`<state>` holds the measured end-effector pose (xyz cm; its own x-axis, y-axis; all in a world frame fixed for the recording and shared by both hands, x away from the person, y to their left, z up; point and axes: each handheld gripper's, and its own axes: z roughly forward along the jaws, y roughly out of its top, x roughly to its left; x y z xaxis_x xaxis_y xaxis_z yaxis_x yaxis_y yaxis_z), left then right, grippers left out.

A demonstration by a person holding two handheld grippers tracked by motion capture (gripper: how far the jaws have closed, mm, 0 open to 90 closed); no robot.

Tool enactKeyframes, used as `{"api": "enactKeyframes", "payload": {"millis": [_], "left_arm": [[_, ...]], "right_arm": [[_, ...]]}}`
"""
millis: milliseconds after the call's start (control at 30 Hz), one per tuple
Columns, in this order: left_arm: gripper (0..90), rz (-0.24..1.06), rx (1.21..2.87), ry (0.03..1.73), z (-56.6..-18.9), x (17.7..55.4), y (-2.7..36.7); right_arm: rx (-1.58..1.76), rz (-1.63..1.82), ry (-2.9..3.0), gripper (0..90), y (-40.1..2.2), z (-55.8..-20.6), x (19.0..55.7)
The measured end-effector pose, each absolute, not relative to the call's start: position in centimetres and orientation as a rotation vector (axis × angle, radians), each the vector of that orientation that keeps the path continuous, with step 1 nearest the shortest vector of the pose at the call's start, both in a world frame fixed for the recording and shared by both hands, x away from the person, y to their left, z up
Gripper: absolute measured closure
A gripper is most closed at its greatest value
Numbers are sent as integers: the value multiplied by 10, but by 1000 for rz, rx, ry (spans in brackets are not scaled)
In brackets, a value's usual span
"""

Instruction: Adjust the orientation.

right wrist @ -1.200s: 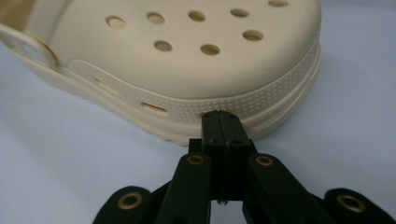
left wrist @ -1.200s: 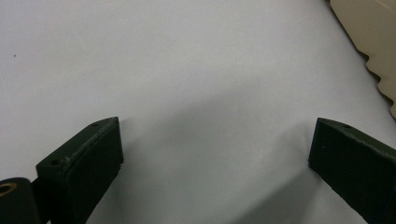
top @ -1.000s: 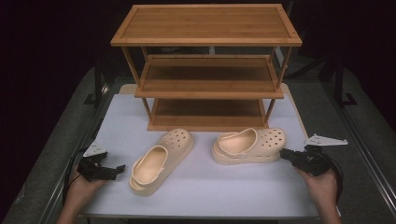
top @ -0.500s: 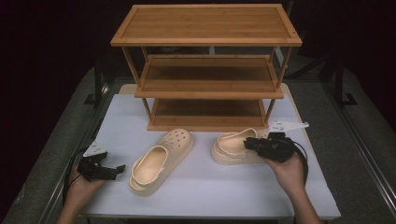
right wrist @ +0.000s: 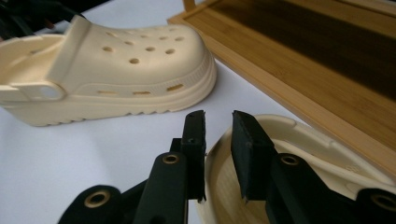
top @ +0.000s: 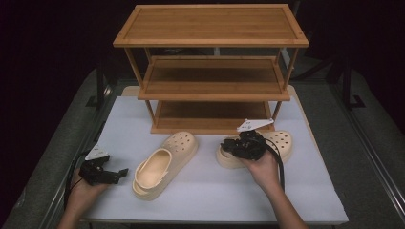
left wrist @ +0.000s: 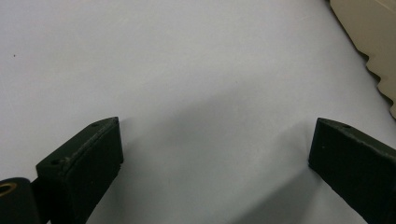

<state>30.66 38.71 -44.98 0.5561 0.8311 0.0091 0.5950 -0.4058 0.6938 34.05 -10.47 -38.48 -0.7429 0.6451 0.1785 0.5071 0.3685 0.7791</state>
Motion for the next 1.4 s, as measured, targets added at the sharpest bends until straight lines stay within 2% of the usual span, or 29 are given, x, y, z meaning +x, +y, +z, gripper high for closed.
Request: {"api": "enactKeyframes", "payload": {"millis": [100, 200, 333, 633, 1100, 1400], "left_arm": [[24, 471, 2144, 1140, -450, 306, 387], [24, 471, 2147, 1139, -450, 307, 387], [24, 471, 2145, 1140, -450, 307, 387], [24, 473, 2144, 1139, -450, 306, 387], [24, 475, 2143, 1139, -450, 306, 387], [24, 475, 2144, 1139, -450, 306, 387]], "right_arm": [[1063, 1276, 2482, 760, -101, -389, 342], [1059, 1295, 2477, 827, -102, -390, 341], [1053, 1329, 2455, 852, -108, -384, 335], [1004, 1377, 2463, 862, -123, -372, 314], [938, 1397, 2528, 861, -148, -367, 257], [949, 1429, 2544, 848, -151, -378, 250]]}}
